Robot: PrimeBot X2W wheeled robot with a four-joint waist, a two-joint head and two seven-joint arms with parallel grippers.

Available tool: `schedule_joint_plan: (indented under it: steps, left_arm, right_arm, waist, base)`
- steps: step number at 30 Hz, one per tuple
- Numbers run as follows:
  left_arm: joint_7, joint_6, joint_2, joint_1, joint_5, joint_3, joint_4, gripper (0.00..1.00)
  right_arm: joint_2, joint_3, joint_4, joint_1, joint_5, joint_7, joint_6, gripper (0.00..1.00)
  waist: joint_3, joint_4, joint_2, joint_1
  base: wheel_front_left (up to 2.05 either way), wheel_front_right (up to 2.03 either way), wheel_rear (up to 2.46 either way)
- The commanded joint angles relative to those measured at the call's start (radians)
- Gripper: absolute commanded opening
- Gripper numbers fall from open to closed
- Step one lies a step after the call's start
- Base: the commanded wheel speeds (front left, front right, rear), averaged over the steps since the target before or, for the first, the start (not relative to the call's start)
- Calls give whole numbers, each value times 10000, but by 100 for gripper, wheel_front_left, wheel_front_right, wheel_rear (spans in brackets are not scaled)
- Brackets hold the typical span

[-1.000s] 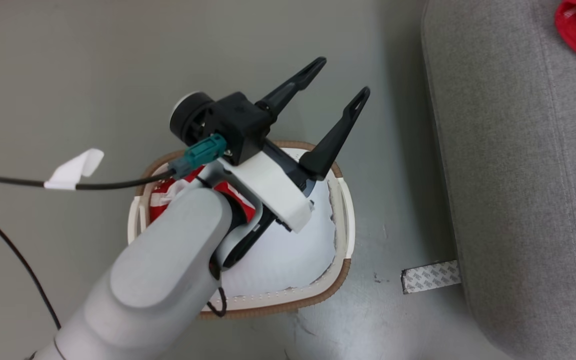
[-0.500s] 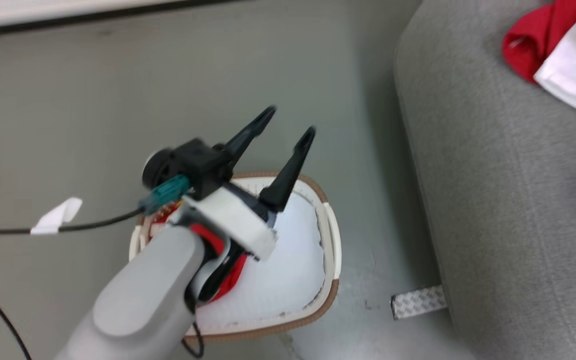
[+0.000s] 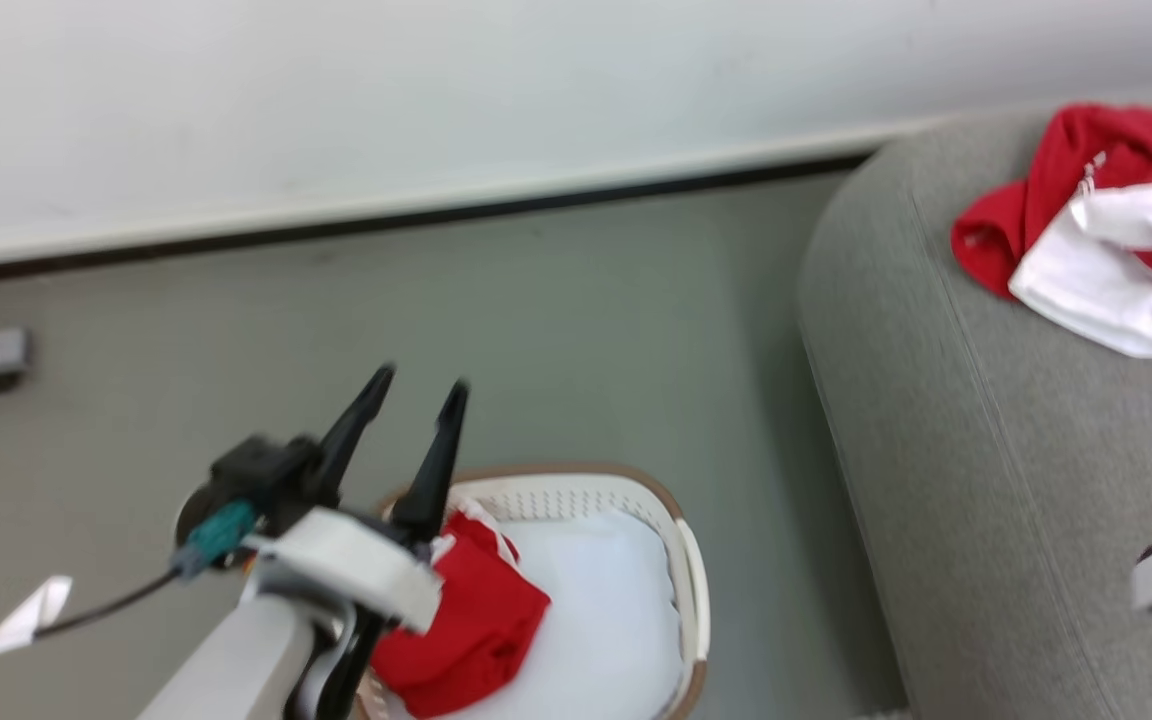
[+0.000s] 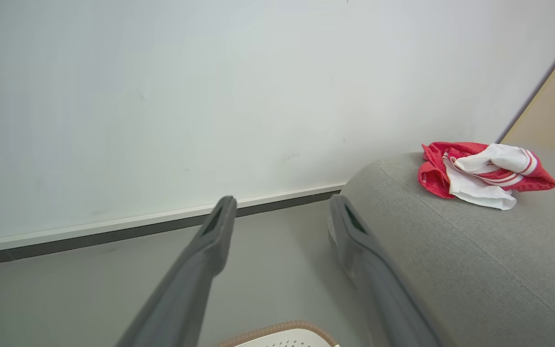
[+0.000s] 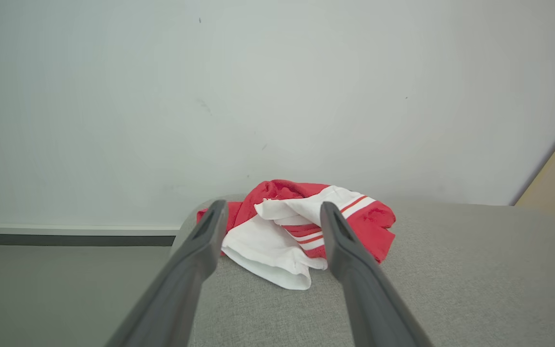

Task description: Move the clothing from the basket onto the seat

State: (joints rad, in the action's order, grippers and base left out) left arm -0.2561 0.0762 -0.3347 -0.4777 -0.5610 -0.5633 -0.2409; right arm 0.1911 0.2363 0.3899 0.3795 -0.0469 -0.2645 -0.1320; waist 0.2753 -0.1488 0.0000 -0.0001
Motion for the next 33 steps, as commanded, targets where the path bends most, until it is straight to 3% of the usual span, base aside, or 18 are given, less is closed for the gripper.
schedule_joint_plan:
  steps: [1,10,14,23,33]
  left_arm:
    - [-81,132,-138,682,-84,314,-67,100]
    - [-82,392,52,2908,515,2153,478,100]
    - [-84,509,504,3995,1114,3073,863,100]
    - [-84,-164,1331,5265,2168,4431,1182,100]
    - [-85,-847,1948,5311,2879,5171,1016,100]
  right_arm:
    - [-472,76,-688,-743,209,6,25,100]
    - [-1246,-470,-1655,-2320,16,7,25,100]
    - [-1362,-737,-1611,-2912,-120,6,25,100]
    - [-1392,-1079,-1251,-3610,-285,4,24,100]
    - [-1396,-1315,-1072,-3538,-483,6,25,100]
  waist:
    - [-990,657,0,1]
    - [-2071,1084,0,1]
    - [-2451,1254,0,1]
    - [-2814,1407,0,1]
    - [-2736,1331,0,1]
  base:
    - [0,0,0]
    - [0,0,0]
    - [0,0,0]
    - [0,0,0]
    - [0,0,0]
